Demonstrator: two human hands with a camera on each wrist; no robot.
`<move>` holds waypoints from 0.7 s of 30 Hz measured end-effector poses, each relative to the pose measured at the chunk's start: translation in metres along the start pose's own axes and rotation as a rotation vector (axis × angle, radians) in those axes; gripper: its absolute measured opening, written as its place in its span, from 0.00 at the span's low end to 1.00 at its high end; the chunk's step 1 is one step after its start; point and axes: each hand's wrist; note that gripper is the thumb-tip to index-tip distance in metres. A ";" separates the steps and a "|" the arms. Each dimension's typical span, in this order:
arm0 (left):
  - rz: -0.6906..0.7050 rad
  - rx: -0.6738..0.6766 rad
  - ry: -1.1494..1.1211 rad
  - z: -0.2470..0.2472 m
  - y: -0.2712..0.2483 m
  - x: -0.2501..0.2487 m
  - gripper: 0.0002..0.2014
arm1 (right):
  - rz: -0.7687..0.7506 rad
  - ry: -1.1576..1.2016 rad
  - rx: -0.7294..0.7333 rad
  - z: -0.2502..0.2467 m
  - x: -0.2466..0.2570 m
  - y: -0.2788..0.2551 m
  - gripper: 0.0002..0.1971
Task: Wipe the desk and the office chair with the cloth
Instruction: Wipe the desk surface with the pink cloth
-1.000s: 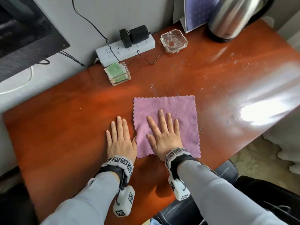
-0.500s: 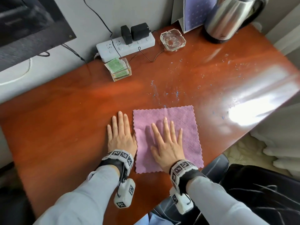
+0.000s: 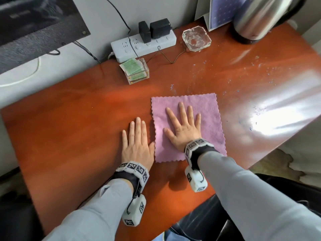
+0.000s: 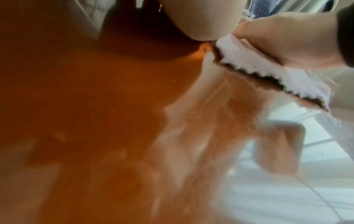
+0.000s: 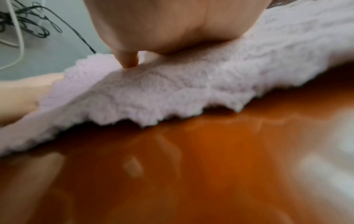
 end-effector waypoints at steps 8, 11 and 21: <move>-0.009 -0.005 0.014 0.000 0.001 -0.001 0.35 | -0.059 -0.002 -0.064 0.007 -0.011 -0.020 0.35; -0.015 -0.002 0.022 -0.002 0.000 -0.002 0.37 | -0.080 -0.001 -0.039 0.012 -0.015 -0.039 0.35; -0.011 -0.002 -0.001 -0.003 0.001 0.000 0.37 | -0.113 -0.009 -0.025 0.022 -0.012 -0.061 0.35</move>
Point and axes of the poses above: each hand's wrist, its own y-axis towards the middle knuckle, its own z-axis out of the palm, x = y × z, and after that the axes turned 1 degree about y, right-handed
